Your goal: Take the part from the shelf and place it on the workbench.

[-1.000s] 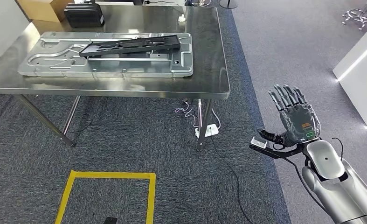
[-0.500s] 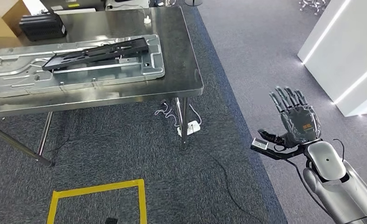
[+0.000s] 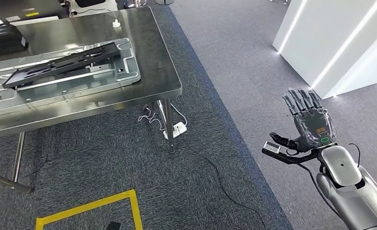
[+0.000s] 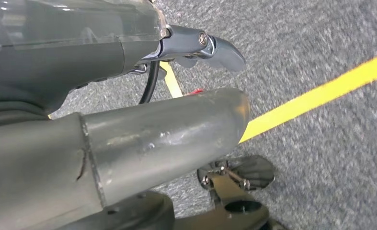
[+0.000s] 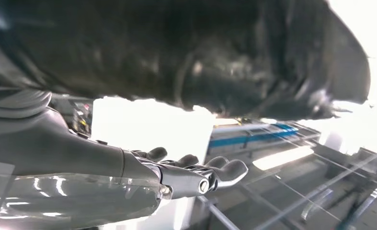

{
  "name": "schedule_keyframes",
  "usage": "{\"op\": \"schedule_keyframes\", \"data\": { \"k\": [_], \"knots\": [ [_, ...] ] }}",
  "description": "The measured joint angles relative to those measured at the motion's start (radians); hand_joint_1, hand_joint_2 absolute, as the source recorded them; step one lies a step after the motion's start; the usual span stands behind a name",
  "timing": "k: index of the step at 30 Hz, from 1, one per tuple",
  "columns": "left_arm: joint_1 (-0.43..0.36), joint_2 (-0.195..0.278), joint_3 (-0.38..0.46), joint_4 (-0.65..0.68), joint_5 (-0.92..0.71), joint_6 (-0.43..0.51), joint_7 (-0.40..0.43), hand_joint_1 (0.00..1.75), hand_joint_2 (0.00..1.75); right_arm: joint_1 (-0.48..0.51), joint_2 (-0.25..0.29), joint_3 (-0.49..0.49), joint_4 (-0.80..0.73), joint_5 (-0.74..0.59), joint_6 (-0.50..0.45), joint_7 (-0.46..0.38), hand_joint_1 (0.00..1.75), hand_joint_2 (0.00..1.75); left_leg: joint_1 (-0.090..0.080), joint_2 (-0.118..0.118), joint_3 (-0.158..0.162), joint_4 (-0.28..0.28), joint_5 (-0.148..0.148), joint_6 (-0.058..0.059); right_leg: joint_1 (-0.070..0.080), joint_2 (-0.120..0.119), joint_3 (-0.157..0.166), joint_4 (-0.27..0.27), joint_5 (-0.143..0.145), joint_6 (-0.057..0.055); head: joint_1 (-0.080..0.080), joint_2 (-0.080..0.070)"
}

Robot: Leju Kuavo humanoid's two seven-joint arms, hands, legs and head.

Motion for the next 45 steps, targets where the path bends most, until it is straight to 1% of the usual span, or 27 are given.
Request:
{"op": "schedule_keyframes", "data": {
  "k": [2,4,6,7,8,9,11,13,16,18,20,22,23,24,26,28,29,31,33,35,36,37,38,40,42,44,45],
  "knots": [
    [-0.001,0.000,0.000,0.000,-0.003,0.000,-0.001,0.00,0.00,-0.002,0.000,-0.001,0.000,0.000,0.000,0.000,0.00,0.00,0.002,-0.028,-0.008,0.028,-0.024,-0.011,-0.007,0.021,0.005,-0.010,0.005,-0.011,-0.001,0.000],
    [0.000,0.000,0.000,0.000,-0.005,0.000,-0.002,0.00,0.00,-0.006,0.002,-0.002,0.000,0.000,0.001,-0.001,0.00,0.00,0.004,-0.080,-0.060,0.140,-0.086,-0.016,-0.009,0.042,0.007,-0.014,0.008,-0.018,-0.001,0.000],
    [0.002,0.000,0.000,0.000,-0.005,0.000,-0.003,0.00,0.00,-0.007,0.005,-0.002,0.001,0.000,0.001,-0.002,0.00,0.00,0.005,-0.099,-0.129,0.276,-0.139,-0.018,-0.008,0.066,0.005,-0.011,0.007,-0.022,-0.001,0.000],
    [0.003,0.000,0.000,0.000,-0.005,0.000,-0.003,0.00,0.00,-0.006,0.006,-0.002,0.001,0.000,0.001,-0.002,0.00,0.00,0.005,-0.101,-0.147,0.304,-0.137,-0.018,-0.007,0.079,0.005,-0.009,0.006,-0.023,-0.001,0.000],
    [0.004,0.000,0.000,0.000,-0.005,0.000,-0.003,0.00,0.00,-0.006,0.006,-0.002,0.002,0.000,0.001,-0.002,0.00,0.00,0.005,-0.102,-0.146,0.291,-0.114,-0.017,-0.007,0.093,0.005,-0.006,0.004,-0.022,-0.001,0.000],
    [0.004,0.000,0.000,0.000,-0.005,0.000,-0.003,0.00,0.00,-0.006,0.006,-0.002,0.002,0.000,0.002,-0.002,0.00,0.00,0.005,-0.106,-0.126,0.241,-0.075,-0.015,-0.007,0.106,0.006,-0.002,0.002,-0.021,-0.001,0.000],
    [0.004,0.000,0.000,0.000,-0.005,0.000,-0.002,0.00,0.00,-0.007,0.006,-0.002,0.002,0.000,0.002,-0.002,0.00,0.00,0.007,-0.144,-0.068,0.102,-0.005,-0.009,-0.008,0.131,0.002,0.009,-0.003,-0.015,-0.001,0.000],
    [0.003,0.000,0.000,0.000,-0.005,0.000,-0.002,0.00,0.00,-0.009,0.006,-0.002,0.002,0.000,0.003,-0.002,0.00,0.00,0.007,-0.172,-0.040,0.034,0.016,-0.002,-0.009,0.151,-0.008,0.019,-0.005,-0.005,0.000,0.000],
    [0.001,-0.001,0.001,0.000,-0.006,0.001,-0.002,0.00,0.00,-0.005,0.002,-0.003,0.002,-0.001,0.005,-0.002,0.00,0.00,0.003,-0.148,-0.034,0.024,0.020,0.014,-0.015,0.169,-0.017,0.021,-0.003,0.016,-0.001,0.000],
    [0.000,-0.002,0.001,0.000,-0.007,0.002,-0.002,0.00,0.00,-0.005,-0.004,-0.006,0.003,-0.003,0.006,-0.002,0.00,0.00,0.006,-0.125,-0.027,0.010,0.026,0.028,-0.012,0.125,-0.041,0.072,-0.033,0.026,0.004,0.000],
    [0.000,-0.003,0.001,0.000,-0.007,0.002,-0.002,0.00,0.00,-0.006,-0.006,-0.010,0.003,-0.004,0.007,-0.003,0.00,0.00,0.007,-0.103,-0.024,0.005,0.027,0.035,-0.010,0.069,-0.100,0.193,-0.094,0.034,0.008,0.000],
    [0.002,-0.003,0.002,0.000,-0.007,0.002,-0.002,0.00,0.00,-0.002,-0.005,-0.010,0.004,-0.005,0.007,-0.004,0.00,0.00,0.006,-0.080,-0.024,0.005,0.025,0.035,-0.013,0.053,-0.150,0.291,-0.126,0.039,0.008,0.000],
    [0.002,-0.003,0.002,0.000,-0.007,0.002,-0.002,0.00,0.00,0.000,-0.005,-0.010,0.005,-0.005,0.007,-0.004,0.00,0.00,0.006,-0.068,-0.023,0.005,0.023,0.035,-0.015,0.050,-0.150,0.291,-0.115,0.040,0.008,0.000],
    [0.002,-0.003,0.002,0.000,-0.007,0.002,-0.002,0.00,0.00,0.001,-0.005,-0.010,0.006,-0.005,0.007,-0.004,0.00,0.00,0.006,-0.056,-0.021,0.005,0.021,0.033,-0.016,0.045,-0.128,0.250,-0.088,0.039,0.008,0.000],
    [0.001,-0.003,0.002,0.000,-0.007,0.002,-0.002,0.00,0.00,-0.001,-0.005,-0.011,0.006,-0.006,0.007,-0.004,0.00,0.00,0.003,-0.035,-0.014,0.006,0.015,0.027,-0.011,0.006,-0.047,0.103,-0.027,0.031,0.008,0.000],
    [0.000,-0.004,0.002,0.000,-0.008,0.002,-0.002,0.00,0.00,-0.002,-0.004,-0.013,0.006,-0.009,0.005,-0.002,0.00,0.00,-0.001,-0.017,-0.007,0.006,0.009,0.018,-0.001,-0.024,0.001,0.012,-0.003,0.018,0.008,0.000],
    [-0.001,-0.005,0.002,0.000,-0.008,0.002,-0.002,0.00,0.00,-0.001,-0.003,-0.013,0.006,-0.012,0.003,-0.001,0.00,0.00,-0.002,-0.008,-0.004,0.005,0.006,0.012,0.003,-0.023,0.003,0.003,-0.005,0.012,0.008,0.000],
    [-0.003,-0.005,0.002,0.000,-0.008,0.002,-0.002,0.00,0.00,0.010,-0.002,-0.015,0.006,-0.016,-0.004,0.002,0.00,0.00,-0.002,0.003,0.003,0.004,0.000,0.001,0.001,0.002,0.004,-0.002,-0.001,0.000,0.007,0.000],
    [-0.002,-0.006,0.002,0.000,-0.009,0.002,-0.002,0.00,0.00,0.024,0.002,-0.017,0.006,-0.017,-0.014,0.006,0.00,0.00,0.001,-0.034,-0.008,0.042,-0.031,-0.008,-0.006,0.024,0.010,-0.011,0.004,-0.012,0.007,0.000],
    [-0.001,-0.006,0.003,0.000,-0.009,0.002,-0.003,0.00,0.00,0.038,0.013,-0.019,0.007,-0.021,-0.027,0.009,0.00,0.00,0.004,-0.085,-0.063,0.160,-0.096,-0.011,-0.008,0.047,0.011,-0.013,0.007,-0.020,0.006,0.000],
    [0.000,-0.006,0.004,0.000,-0.009,0.002,-0.003,0.00,0.00,0.051,0.022,-0.021,0.007,-0.027,-0.034,0.010,0.00,0.00,0.005,-0.095,-0.098,0.230,-0.126,-0.011,-0.007,0.059,0.010,-0.012,0.006,-0.023,0.006,0.000],
    [0.002,-0.006,0.005,0.000,-0.009,0.003,-0.002,0.00,0.00,0.069,0.032,-0.024,0.006,-0.035,-0.042,0.009,0.00,0.00,0.005,-0.100,-0.125,0.282,-0.140,-0.011,-0.006,0.072,0.010,-0.011,0.005,-0.024,0.006,0.000],
    [0.003,-0.006,0.007,0.000,-0.009,0.003,-0.002,0.00,0.00,0.091,0.044,-0.029,0.006,-0.046,-0.051,0.008,0.00,0.00,0.005,-0.101,-0.138,0.298,-0.133,-0.010,-0.006,0.085,0.010,-0.008,0.004,-0.025,0.006,0.000],
    [0.004,-0.006,0.010,0.000,-0.008,0.005,0.000,0.00,0.00,0.140,0.073,-0.041,0.005,-0.068,-0.068,0.002,0.00,0.00,0.005,-0.109,-0.107,0.214,-0.065,-0.008,-0.006,0.113,0.010,-0.001,-0.001,-0.023,0.006,0.000],
    [0.005,-0.007,0.016,0.000,-0.007,0.008,0.001,0.00,0.00,0.204,0.122,-0.053,0.011,-0.092,-0.092,-0.008,0.00,0.00,0.008,-0.147,-0.048,0.081,-0.005,-0.005,-0.005,0.138,0.009,0.009,-0.008,-0.016,0.006,0.000],
    [0.005,-0.010,0.026,0.000,-0.005,0.015,0.001,0.00,0.00,0.280,0.194,-0.064,0.056,-0.141,-0.126,-0.029,0.00,0.00,0.009,-0.169,-0.021,0.026,0.005,-0.003,-0.004,0.154,0.007,0.013,-0.012,-0.006,0.007,0.000],
    [0.004,-0.011,0.031,0.000,-0.004,0.019,0.001,0.00,0.00,0.318,0.232,-0.068,0.094,-0.173,-0.143,-0.043,0.00,0.00,0.008,-0.162,-0.018,0.023,0.004,-0.001,-0.004,0.162,0.006,0.012,-0.012,0.000,0.008,0.000]
  ]
}}
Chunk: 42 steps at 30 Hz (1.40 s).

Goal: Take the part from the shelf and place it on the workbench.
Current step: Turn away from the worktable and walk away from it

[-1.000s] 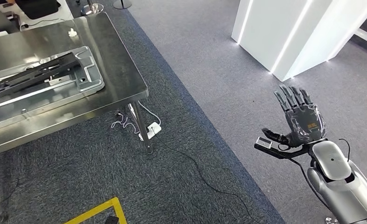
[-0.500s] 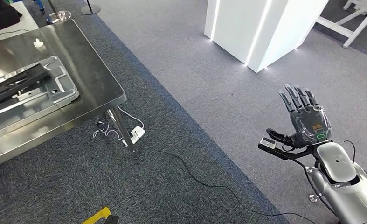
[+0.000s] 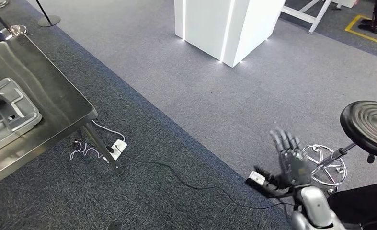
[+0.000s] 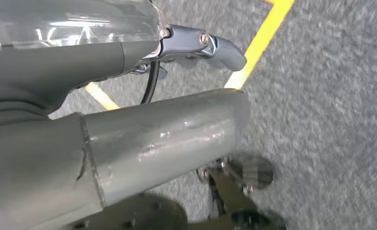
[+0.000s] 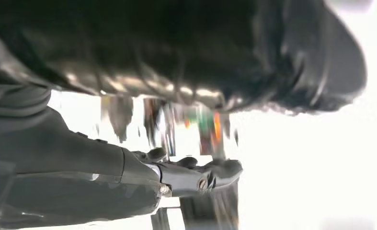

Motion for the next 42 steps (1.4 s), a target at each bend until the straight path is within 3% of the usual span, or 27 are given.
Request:
{"op": "schedule_keyframes", "data": {
  "k": [1,3,6,7,8,9,10,12,14,16,17,19,21,23,24,25,27,29,30,32,34,36,38,39,40,42],
  "knots": [
    [-0.001,-0.002,0.004,0.000,0.001,0.003,0.000,0.00,0.00,0.034,0.036,-0.002,0.041,-0.028,-0.015,-0.014,0.00,0.00,0.001,0.010,0.003,-0.005,0.003,0.007,-0.003,0.006,-0.001,-0.001,0.000,0.006,0.000,0.000],
    [-0.001,-0.006,0.012,0.000,0.002,0.005,-0.001,0.00,0.00,0.086,0.088,-0.003,0.105,-0.057,-0.038,-0.030,0.00,0.00,0.000,0.031,0.010,-0.020,0.011,0.022,-0.005,-0.021,-0.016,0.025,-0.017,0.015,0.001,0.000],
    [0.003,-0.010,0.019,0.000,0.002,0.005,-0.002,0.00,0.00,0.107,0.134,-0.008,0.172,-0.072,-0.053,-0.040,0.00,0.00,-0.003,0.071,0.013,-0.028,0.013,0.032,-0.005,-0.094,-0.104,0.197,-0.104,0.024,0.005,0.000],
    [0.005,-0.011,0.021,0.000,0.002,0.005,-0.002,0.00,0.00,0.110,0.145,-0.009,0.192,-0.075,-0.054,-0.042,0.00,0.00,-0.004,0.086,0.013,-0.028,0.011,0.032,-0.007,-0.104,-0.134,0.255,-0.123,0.026,0.005,0.000],
    [0.006,-0.011,0.022,0.000,0.002,0.005,-0.002,0.00,0.00,0.115,0.153,-0.010,0.207,-0.077,-0.054,-0.043,0.00,0.00,-0.005,0.100,0.014,-0.027,0.009,0.032,-0.008,-0.109,-0.148,0.283,-0.126,0.028,0.006,0.000],
    [0.006,-0.011,0.024,0.000,0.002,0.005,-0.002,0.00,0.00,0.118,0.159,-0.010,0.220,-0.077,-0.054,-0.045,0.00,0.00,-0.005,0.112,0.016,-0.027,0.007,0.030,-0.010,-0.113,-0.139,0.268,-0.108,0.028,0.006,0.000],
    [0.006,-0.012,0.025,0.000,0.002,0.005,-0.002,0.00,0.00,0.121,0.163,-0.011,0.229,-0.078,-0.054,-0.046,0.00,0.00,-0.005,0.124,0.019,-0.027,0.005,0.028,-0.010,-0.120,-0.109,0.214,-0.078,0.027,0.006,0.000],
    [0.005,-0.013,0.026,0.000,0.002,0.005,-0.002,0.00,0.00,0.120,0.171,-0.015,0.244,-0.078,-0.054,-0.046,0.00,0.00,-0.007,0.146,0.028,-0.027,-0.002,0.020,-0.006,-0.156,-0.025,0.067,-0.023,0.020,0.006,0.000],
    [0.004,-0.014,0.027,0.000,0.001,0.005,-0.002,0.00,0.00,0.118,0.178,-0.019,0.253,-0.078,-0.055,-0.047,0.00,0.00,-0.009,0.163,0.037,-0.028,-0.009,0.008,0.003,-0.177,0.015,-0.006,-0.007,0.009,0.005,0.000],
    [0.001,-0.015,0.028,0.000,0.001,0.006,-0.002,0.00,0.00,0.120,0.182,-0.021,0.262,-0.083,-0.054,-0.047,0.00,0.00,-0.009,0.181,0.046,-0.032,-0.012,-0.005,0.008,-0.157,0.014,-0.011,-0.008,-0.001,0.005,0.000],
    [0.000,-0.016,0.028,0.000,0.001,0.006,-0.002,0.00,0.00,0.121,0.185,-0.022,0.269,-0.093,-0.050,-0.050,0.00,0.00,-0.007,0.177,0.049,-0.028,-0.017,-0.011,0.006,-0.146,0.017,-0.016,-0.005,-0.007,0.004,0.000],
    [0.000,-0.017,0.031,0.000,0.001,0.009,-0.003,0.00,0.00,0.121,0.199,-0.024,0.299,-0.133,-0.043,-0.060,0.00,0.00,-0.004,0.132,0.033,0.022,-0.054,-0.021,0.000,-0.124,0.023,-0.026,0.003,-0.021,0.003,0.000],
    [0.003,-0.017,0.038,0.000,0.000,0.013,-0.004,0.00,0.00,0.117,0.223,-0.027,0.373,-0.194,-0.041,-0.071,0.00,0.00,-0.001,0.078,-0.024,0.146,-0.121,-0.025,-0.001,-0.101,0.023,-0.029,0.007,-0.030,0.002,0.000],
    [0.007,-0.017,0.046,0.000,0.000,0.017,-0.005,0.00,0.00,0.116,0.250,-0.044,0.487,-0.275,-0.031,-0.062,0.00,0.00,-0.002,0.064,-0.075,0.245,-0.152,-0.026,0.002,-0.075,0.022,-0.026,0.006,-0.031,0.002,0.000],
    [0.009,-0.017,0.050,0.000,0.000,0.019,-0.006,0.00,0.00,0.120,0.261,-0.060,0.551,-0.316,-0.015,-0.045,0.00,0.00,-0.002,0.062,-0.078,0.244,-0.138,-0.024,0.003,-0.061,0.022,-0.024,0.005,-0.031,0.002,0.000],
    [0.011,-0.017,0.054,0.000,0.000,0.021,-0.007,0.00,0.00,0.126,0.268,-0.078,0.611,-0.354,0.009,-0.023,0.00,0.00,-0.002,0.058,-0.065,0.207,-0.107,-0.021,0.003,-0.048,0.022,-0.021,0.004,-0.030,0.002,0.000],
    [0.012,-0.017,0.064,0.000,0.002,0.025,-0.012,0.00,0.00,0.145,0.275,-0.118,0.707,-0.415,0.078,0.032,0.00,0.00,-0.002,0.015,-0.010,0.077,-0.037,-0.011,0.004,-0.023,0.020,-0.012,-0.001,-0.025,0.002,0.000],
    [0.012,-0.016,0.073,0.000,0.006,0.028,-0.016,0.00,0.00,0.160,0.273,-0.160,0.774,-0.468,0.156,0.098,0.00,0.00,-0.003,-0.023,0.022,-0.002,-0.011,-0.003,0.003,-0.002,0.014,-0.003,-0.005,-0.015,0.003,0.000],
    [0.012,-0.016,0.077,0.000,0.008,0.029,-0.017,0.00,0.00,0.166,0.272,-0.184,0.802,-0.494,0.195,0.133,0.00,0.00,-0.005,-0.026,0.025,-0.011,-0.014,0.001,0.002,0.009,0.011,-0.002,-0.005,-0.008,0.003,0.000],
    [0.010,-0.016,0.084,0.000,0.009,0.031,-0.017,0.00,0.00,0.179,0.270,-0.235,0.846,-0.543,0.252,0.186,0.00,0.00,-0.007,0.000,0.032,-0.019,-0.009,0.013,-0.003,0.023,0.006,-0.001,-0.003,0.005,0.003,0.000],
    [0.008,-0.017,0.090,-0.001,0.010,0.031,-0.017,0.00,0.00,0.188,0.271,-0.275,0.872,-0.574,0.275,0.207,0.00,0.00,-0.004,0.029,0.040,-0.033,0.000,0.029,-0.001,-0.020,-0.013,0.036,-0.028,0.014,0.006,0.000],
    [0.010,-0.018,0.095,0.000,0.010,0.029,-0.017,0.00,0.00,0.186,0.277,-0.307,0.886,-0.601,0.284,0.222,0.00,0.00,-0.006,0.061,0.042,-0.039,0.002,0.037,-0.002,-0.082,-0.069,0.150,-0.093,0.022,0.009,0.000],
    [0.012,-0.018,0.100,0.000,0.011,0.027,-0.017,0.00,0.00,0.182,0.284,-0.338,0.896,-0.627,0.291,0.237,0.00,0.00,-0.008,0.095,0.040,-0.038,-0.001,0.037,-0.009,-0.104,-0.124,0.265,-0.141,0.032,0.009,0.000],
    [0.011,-0.018,0.102,0.000,0.011,0.026,-0.017,0.00,0.00,0.182,0.287,-0.354,0.900,-0.638,0.294,0.242,0.00,0.00,-0.008,0.109,0.041,-0.038,-0.003,0.035,-0.013,-0.109,-0.128,0.277,-0.137,0.036,0.009,0.000],
    [0.010,-0.018,0.103,0.000,0.012,0.024,-0.015,0.00,0.00,0.182,0.288,-0.369,0.904,-0.646,0.297,0.246,0.00,0.00,-0.008,0.122,0.042,-0.038,-0.006,0.033,-0.017,-0.115,-0.108,0.246,-0.115,0.039,0.009,0.000],
    [0.008,-0.019,0.105,0.000,0.012,0.023,-0.013,0.00,0.00,0.181,0.289,-0.394,0.911,-0.658,0.299,0.250,0.00,0.00,-0.008,0.143,0.051,-0.035,-0.013,0.024,-0.021,-0.152,-0.025,0.107,-0.057,0.040,0.009,0.000]
  ]
}}
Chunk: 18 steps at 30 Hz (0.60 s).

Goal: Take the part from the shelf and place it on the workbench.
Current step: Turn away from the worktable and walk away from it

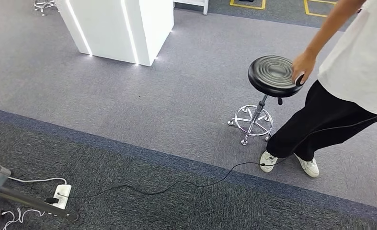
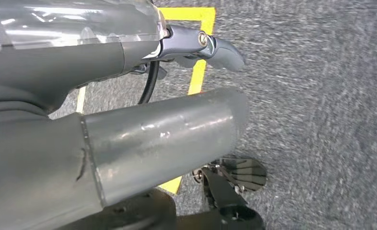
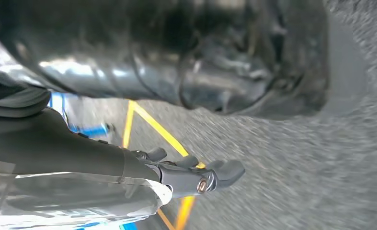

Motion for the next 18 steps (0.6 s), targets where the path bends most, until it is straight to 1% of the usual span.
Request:
{"op": "schedule_keyframes", "data": {
  "k": [1,2,3,4,5,6,7,8,9,10,11,12,13,14,15,16,17,18],
  "knots": [
    [0.000,0.000,0.002,0.000,0.000,0.000,0.001,0.00,0.00,-0.002,0.001,-0.009,0.002,-0.003,0.001,0.001,0.00,0.00,-0.001,0.009,0.006,0.002,-0.006,-0.008,0.001,-0.020,0.035,-0.059,0.019,-0.004,0.000,0.000],
    [0.000,0.000,0.003,0.000,0.000,0.000,0.002,0.00,0.00,-0.003,0.002,-0.017,0.002,-0.005,0.001,0.002,0.00,0.00,-0.003,0.017,0.012,0.003,-0.011,-0.015,0.003,-0.035,0.055,-0.095,0.027,-0.010,-0.001,0.000],
    [-0.001,0.000,0.005,0.000,0.000,0.000,0.002,0.00,0.00,-0.004,0.003,-0.023,0.003,-0.006,0.002,0.002,0.00,0.00,-0.004,0.025,0.017,0.003,-0.015,-0.023,0.007,-0.039,0.060,-0.104,0.026,-0.018,-0.002,0.000],
    [-0.003,0.000,0.006,0.000,0.000,0.000,0.002,0.00,0.00,-0.004,0.003,-0.029,0.005,-0.006,0.003,0.002,0.00,0.00,-0.003,0.035,0.023,0.002,-0.018,-0.031,0.011,-0.028,0.059,-0.104,0.026,-0.025,-0.002,0.000],
    [-0.005,-0.001,0.007,0.000,0.000,0.000,0.003,0.00,0.00,-0.004,0.004,-0.033,0.007,-0.007,0.003,0.002,0.00,0.00,-0.001,0.041,0.027,0.002,-0.022,-0.037,0.010,-0.016,0.059,-0.105,0.027,-0.034,-0.002,0.000],
    [-0.006,-0.001,0.007,0.000,0.000,0.000,0.003,0.00,0.00,-0.004,0.005,-0.037,0.009,-0.007,0.003,0.002,0.00,0.00,0.002,0.031,0.028,0.010,-0.031,-0.043,0.009,-0.004,0.060,-0.108,0.029,-0.042,-0.003,0.000],
    [-0.007,-0.001,0.008,0.000,0.000,-0.001,0.003,0.00,0.00,-0.004,0.006,-0.040,0.011,-0.008,0.004,0.002,0.00,0.00,0.005,0.008,0.020,0.035,-0.051,-0.047,0.008,0.007,0.061,-0.112,0.033,-0.050,-0.003,0.000],
    [-0.007,-0.001,0.008,0.000,0.000,-0.001,0.003,0.00,0.00,-0.005,0.007,-0.043,0.011,-0.008,0.004,0.002,0.00,0.00,0.007,-0.022,0.001,0.082,-0.083,-0.049,0.007,0.018,0.061,-0.114,0.037,-0.058,-0.004,0.000],
    [-0.005,-0.001,0.009,0.000,0.000,-0.001,0.003,0.00,0.00,-0.007,0.008,-0.046,0.012,-0.008,0.004,0.002,0.00,0.00,0.008,-0.053,-0.029,0.148,-0.120,-0.050,0.009,0.030,0.060,-0.115,0.038,-0.062,-0.004,0.000],
    [-0.003,-0.001,0.009,0.000,0.000,-0.001,0.003,0.00,0.00,-0.008,0.008,-0.047,0.012,-0.008,0.004,0.002,0.00,0.00,0.008,-0.070,-0.065,0.219,-0.152,-0.049,0.012,0.043,0.058,-0.114,0.038,-0.066,-0.004,0.000],
    [-0.001,-0.001,0.010,0.000,0.000,-0.001,0.003,0.00,0.00,-0.008,0.009,-0.049,0.013,-0.008,0.005,0.002,0.00,0.00,0.008,-0.077,-0.094,0.274,-0.169,-0.048,0.015,0.057,0.058,-0.114,0.038,-0.067,-0.004,0.000],
    [0.001,-0.001,0.010,0.000,0.000,-0.002,0.003,0.00,0.00,-0.008,0.009,-0.050,0.013,-0.008,0.006,0.002,0.00,0.00,0.007,-0.080,-0.111,0.297,-0.163,-0.046,0.018,0.073,0.059,-0.114,0.038,-0.068,-0.004,0.000],
    [0.002,-0.001,0.011,0.000,0.000,-0.002,0.003,0.00,0.00,-0.007,0.009,-0.051,0.015,-0.008,0.007,0.002,0.00,0.00,0.007,-0.082,-0.109,0.279,-0.136,-0.042,0.021,0.088,0.060,-0.113,0.037,-0.069,-0.004,0.000],
    [0.003,-0.001,0.011,0.000,-0.001,-0.003,0.003,0.00,0.00,-0.007,0.009,-0.052,0.015,-0.008,0.008,0.001,0.00,0.00,0.006,-0.090,-0.092,0.226,-0.094,-0.037,0.022,0.104,0.063,-0.112,0.037,-0.069,-0.004,0.000],
    [0.003,-0.001,0.012,0.000,-0.002,-0.004,0.003,0.00,0.00,-0.008,0.011,-0.053,0.016,-0.008,0.009,0.001,0.00,0.00,0.006,-0.109,-0.067,0.154,-0.051,-0.031,0.022,0.118,0.064,-0.110,0.036,-0.068,-0.004,0.000],
    [0.003,0.000,0.013,0.000,-0.002,-0.004,0.003,0.00,0.00,-0.009,0.013,-0.054,0.016,-0.008,0.009,0.000,0.00,0.00,0.005,-0.130,-0.045,0.091,-0.019,-0.027,0.024,0.131,0.063,-0.107,0.034,-0.065,-0.004,0.000],
    [0.002,0.000,0.014,0.000,-0.003,-0.004,0.003,0.00,0.00,-0.009,0.016,-0.054,0.017,-0.007,0.009,-0.001,0.00,0.00,0.003,-0.147,-0.030,0.048,-0.001,-0.024,0.023,0.143,0.061,-0.104,0.033,-0.061,-0.004,0.000],
    [0.000,0.001,0.014,0.000,-0.003,-0.004,0.003,0.00,0.00,-0.009,0.017,-0.054,0.017,-0.007,0.010,-0.001,0.00,0.00,0.000,-0.156,-0.024,0.028,0.004,-0.021,0.022,0.153,0.059,-0.103,0.033,-0.055,-0.003,0.000]
  ]
}}
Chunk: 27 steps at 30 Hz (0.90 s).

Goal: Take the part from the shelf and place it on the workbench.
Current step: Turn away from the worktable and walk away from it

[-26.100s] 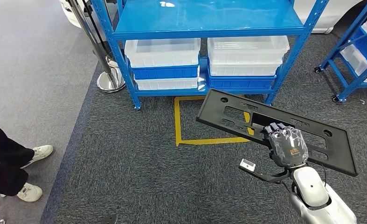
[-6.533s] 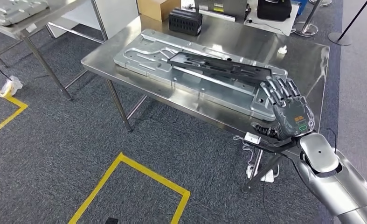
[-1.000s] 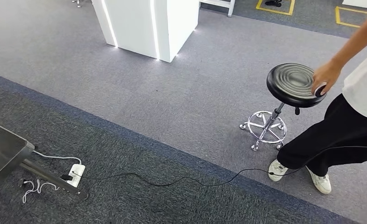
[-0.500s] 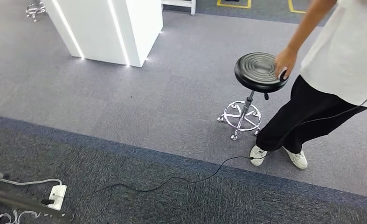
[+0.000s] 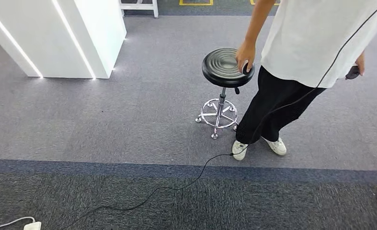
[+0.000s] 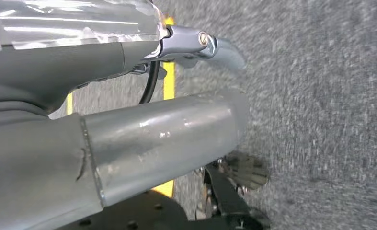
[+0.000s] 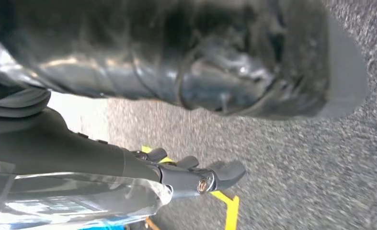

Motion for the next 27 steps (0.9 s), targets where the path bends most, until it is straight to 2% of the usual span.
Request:
{"op": "schedule_keyframes", "data": {
  "k": [2,3,4,6,8,9,10,11,13,14,15,17,18,20,22,23,24,25,26,27],
  "knots": [
    [-0.004,0.001,0.001,0.000,-0.001,0.000,0.000,0.00,0.00,0.004,0.001,-0.001,0.001,0.000,0.000,-0.001,0.00,0.00,-0.002,0.015,0.004,-0.009,0.003,0.006,-0.003,0.015,-0.004,-0.002,0.002,0.014,0.000,0.000],
    [-0.005,0.001,0.002,0.000,-0.001,0.000,0.000,0.00,0.00,0.006,0.002,-0.002,0.002,0.000,0.001,-0.002,0.00,0.00,-0.001,0.025,0.008,-0.017,0.009,0.012,-0.003,0.006,-0.007,0.002,-0.001,0.019,0.001,0.000],
    [-0.005,0.000,0.002,0.000,-0.002,0.000,0.000,0.00,0.00,0.006,0.002,-0.003,0.003,0.000,0.001,-0.003,0.00,0.00,0.001,0.037,0.013,-0.026,0.015,0.019,-0.003,-0.016,-0.015,0.020,-0.013,0.022,0.002,0.000],
    [-0.003,0.000,0.003,0.000,-0.005,0.000,0.001,0.00,0.00,0.002,0.003,-0.005,0.004,0.000,0.001,-0.006,0.00,0.00,0.001,0.063,0.017,-0.038,0.022,0.028,-0.003,-0.074,-0.061,0.112,-0.068,0.027,0.005,0.000],
    [0.001,0.000,0.005,0.000,-0.009,0.000,0.003,0.00,0.00,-0.001,0.003,-0.008,0.004,0.000,0.001,-0.007,0.00,0.00,0.000,0.091,0.014,-0.038,0.022,0.030,-0.008,-0.100,-0.122,0.233,-0.123,0.036,0.006,0.000],
    [0.002,0.000,0.005,0.000,-0.010,0.001,0.004,0.00,0.00,-0.002,0.003,-0.009,0.004,0.000,0.001,-0.007,0.00,0.00,-0.001,0.105,0.014,-0.038,0.020,0.029,-0.012,-0.105,-0.137,0.264,-0.128,0.041,0.006,0.000],
    [0.002,0.000,0.006,0.000,-0.010,0.002,0.006,0.00,0.00,-0.001,0.003,-0.009,0.004,0.000,0.001,-0.007,0.00,0.00,0.000,0.118,0.014,-0.038,0.018,0.027,-0.016,-0.110,-0.133,0.257,-0.113,0.045,0.006,0.000],
    [0.002,0.000,0.006,0.000,-0.010,0.003,0.008,0.00,0.00,0.000,0.003,-0.009,0.004,0.000,0.001,-0.007,0.00,0.00,0.001,0.129,0.015,-0.036,0.015,0.024,-0.021,-0.118,-0.109,0.213,-0.084,0.049,0.006,0.000],
    [0.001,0.000,0.007,0.000,-0.011,0.006,0.016,0.00,0.00,0.001,0.003,-0.010,0.005,0.001,0.001,-0.006,0.00,0.00,0.001,0.150,0.019,-0.029,0.004,0.011,-0.024,-0.157,-0.036,0.079,-0.025,0.053,0.006,0.000],
    [0.001,0.000,0.008,0.000,-0.012,0.008,0.021,0.00,0.00,-0.001,0.004,-0.010,0.005,0.002,0.001,-0.006,0.00,0.00,0.000,0.158,0.023,-0.025,-0.003,0.003,-0.023,-0.172,-0.012,0.033,-0.011,0.050,0.005,0.000],
    [0.000,0.001,0.009,0.000,-0.012,0.011,0.025,0.00,0.00,-0.002,0.004,-0.010,0.005,0.003,0.001,-0.006,0.00,0.00,-0.002,0.166,0.027,-0.022,-0.009,-0.005,-0.020,-0.181,0.000,0.009,-0.009,0.043,0.004,0.000],
    [-0.003,0.001,0.010,0.000,-0.012,0.015,0.030,0.00,0.00,-0.001,0.005,-0.010,0.006,0.006,0.001,-0.005,0.00,0.00,-0.001,0.182,0.039,-0.023,-0.018,-0.018,-0.014,-0.166,0.000,0.005,-0.013,0.026,0.002,0.000],
    [-0.005,0.001,0.011,0.000,-0.012,0.016,0.031,0.00,0.00,0.000,0.005,-0.010,0.006,0.007,0.001,-0.005,0.00,0.00,0.002,0.180,0.043,-0.020,-0.022,-0.025,-0.014,-0.156,0.001,0.004,-0.013,0.018,0.002,0.000],
    [-0.006,0.000,0.013,0.000,-0.013,0.017,0.036,0.00,0.00,0.000,0.005,-0.011,0.007,0.010,0.001,-0.004,0.00,0.00,0.009,0.138,0.028,0.028,-0.059,-0.034,-0.015,-0.136,0.001,-0.001,-0.008,0.002,0.001,0.000],
    [-0.003,0.000,0.016,0.000,-0.013,0.018,0.041,0.00,0.00,-0.002,0.005,-0.011,0.007,0.014,0.001,-0.004,0.00,0.00,0.011,0.088,-0.031,0.154,-0.131,-0.036,-0.012,-0.115,-0.001,-0.001,-0.005,-0.009,0.001,0.000],
    [-0.001,0.000,0.017,0.000,-0.013,0.018,0.043,0.00,0.00,-0.002,0.005,-0.011,0.007,0.014,0.001,-0.004,0.00,0.00,0.011,0.080,-0.065,0.222,-0.160,-0.035,-0.009,-0.102,-0.002,-0.001,-0.005,-0.012,0.000,0.000],
    [0.001,0.000,0.018,0.000,-0.013,0.018,0.045,0.00,0.00,-0.002,0.005,-0.011,0.008,0.015,0.001,-0.004,0.00,0.00,0.011,0.077,-0.091,0.270,-0.170,-0.032,-0.005,-0.088,-0.002,0.000,-0.005,-0.013,0.001,0.000],
    [0.002,0.000,0.019,0.000,-0.013,0.019,0.045,0.00,0.00,-0.001,0.005,-0.011,0.008,0.015,0.001,-0.004,0.00,0.00,0.010,0.075,-0.101,0.280,-0.158,-0.028,-0.002,-0.073,-0.001,0.002,-0.006,-0.014,0.001,0.000],
    [0.003,0.000,0.019,0.000,-0.013,0.019,0.046,0.00,0.00,-0.001,0.005,-0.011,0.008,0.015,0.001,-0.003,0.00,0.00,0.008,0.072,-0.094,0.252,-0.126,-0.022,0.000,-0.059,0.001,0.003,-0.006,-0.015,0.001,0.000],
    [0.003,0.000,0.019,0.000,-0.013,0.019,0.046,0.00,0.00,-0.001,0.005,-0.011,0.008,0.015,0.001,-0.003,0.00,0.00,0.006,0.062,-0.071,0.190,-0.081,-0.015,0.001,-0.044,0.002,0.004,-0.007,-0.015,0.001,0.000]
  ]
}}
